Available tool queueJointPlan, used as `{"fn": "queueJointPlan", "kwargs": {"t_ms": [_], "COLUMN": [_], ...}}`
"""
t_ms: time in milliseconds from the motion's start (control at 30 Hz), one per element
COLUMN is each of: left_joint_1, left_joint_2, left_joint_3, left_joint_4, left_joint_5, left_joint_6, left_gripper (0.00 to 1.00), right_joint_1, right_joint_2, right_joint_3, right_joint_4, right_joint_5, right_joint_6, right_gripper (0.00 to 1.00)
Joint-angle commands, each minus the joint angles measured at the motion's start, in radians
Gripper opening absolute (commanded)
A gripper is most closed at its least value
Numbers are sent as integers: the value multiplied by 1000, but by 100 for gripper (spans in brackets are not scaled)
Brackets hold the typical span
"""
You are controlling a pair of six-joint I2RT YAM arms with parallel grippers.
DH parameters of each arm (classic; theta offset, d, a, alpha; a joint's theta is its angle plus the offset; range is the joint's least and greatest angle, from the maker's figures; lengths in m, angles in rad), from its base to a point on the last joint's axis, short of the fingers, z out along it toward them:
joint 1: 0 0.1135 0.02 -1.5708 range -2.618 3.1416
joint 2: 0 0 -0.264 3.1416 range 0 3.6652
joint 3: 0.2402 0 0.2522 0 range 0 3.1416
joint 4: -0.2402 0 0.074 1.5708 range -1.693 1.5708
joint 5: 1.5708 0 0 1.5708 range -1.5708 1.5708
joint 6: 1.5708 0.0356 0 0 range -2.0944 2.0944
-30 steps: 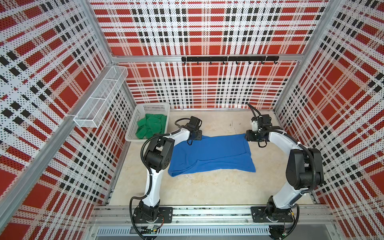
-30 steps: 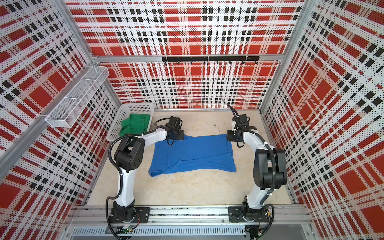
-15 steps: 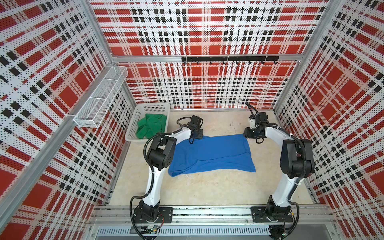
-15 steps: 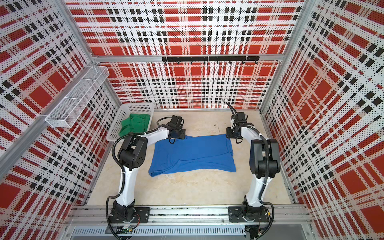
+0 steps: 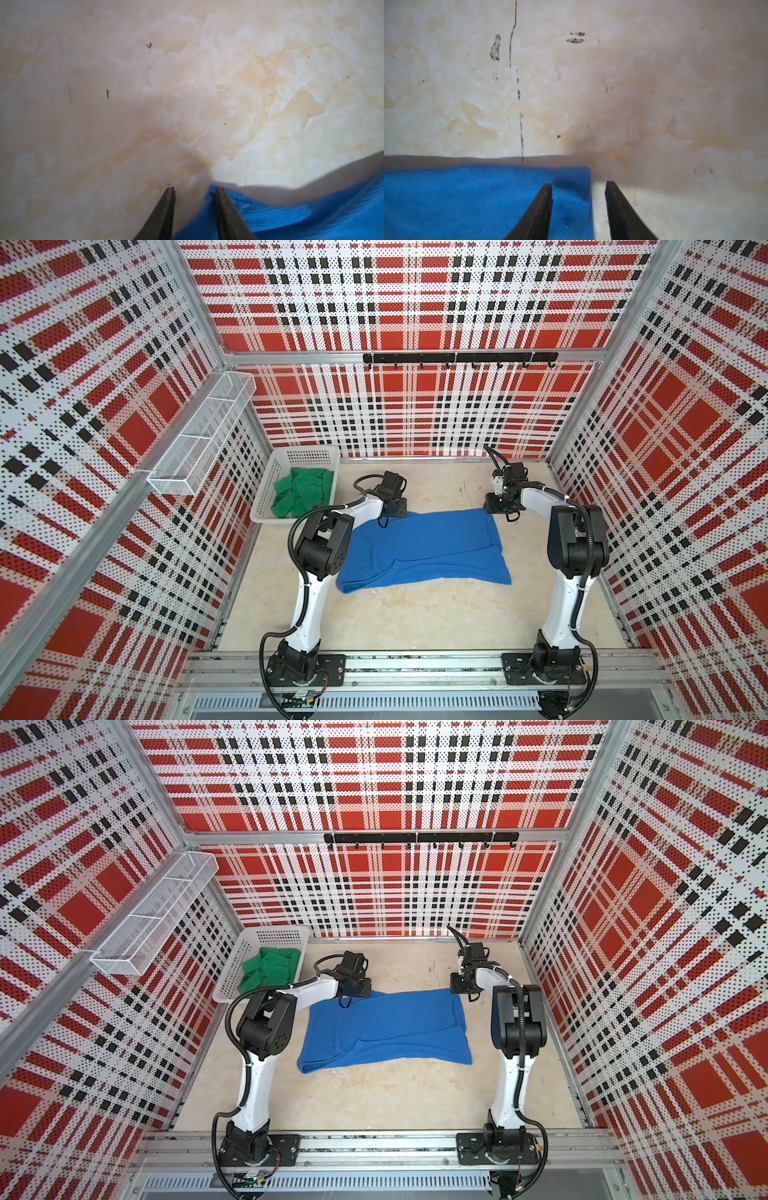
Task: Fold and stack the tank tops
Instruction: 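Move both grippers to the far edge of the tank top and grasp it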
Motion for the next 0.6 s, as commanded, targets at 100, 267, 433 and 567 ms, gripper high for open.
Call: {"fn": "queueJointPlan", "kwargs": {"t_ms": [100, 267, 433, 567], "left_joint_1": [-9, -15, -12, -4], "left_joint_2": [33, 44, 34, 16], "left_joint_3": [-22, -22, -14, 0], "left_joint_4": [39, 40, 39, 37], "left_joint_5": [-8, -9, -14, -20], "left_joint_6": [-46, -51, -52, -42], "left_gripper": [25, 14, 0, 0], "right_joint_1": [-5, -4, -5, -4], "right_joint_2": [61, 60, 54, 42], "right_joint_3": [32, 30, 53, 80], "right_joint_4": [1, 7, 5, 6], "right_joint_5": [-8, -11, -19, -32], "right_joint_6": [-28, -31, -32, -37], "right_gripper": [41, 29, 11, 0]}}
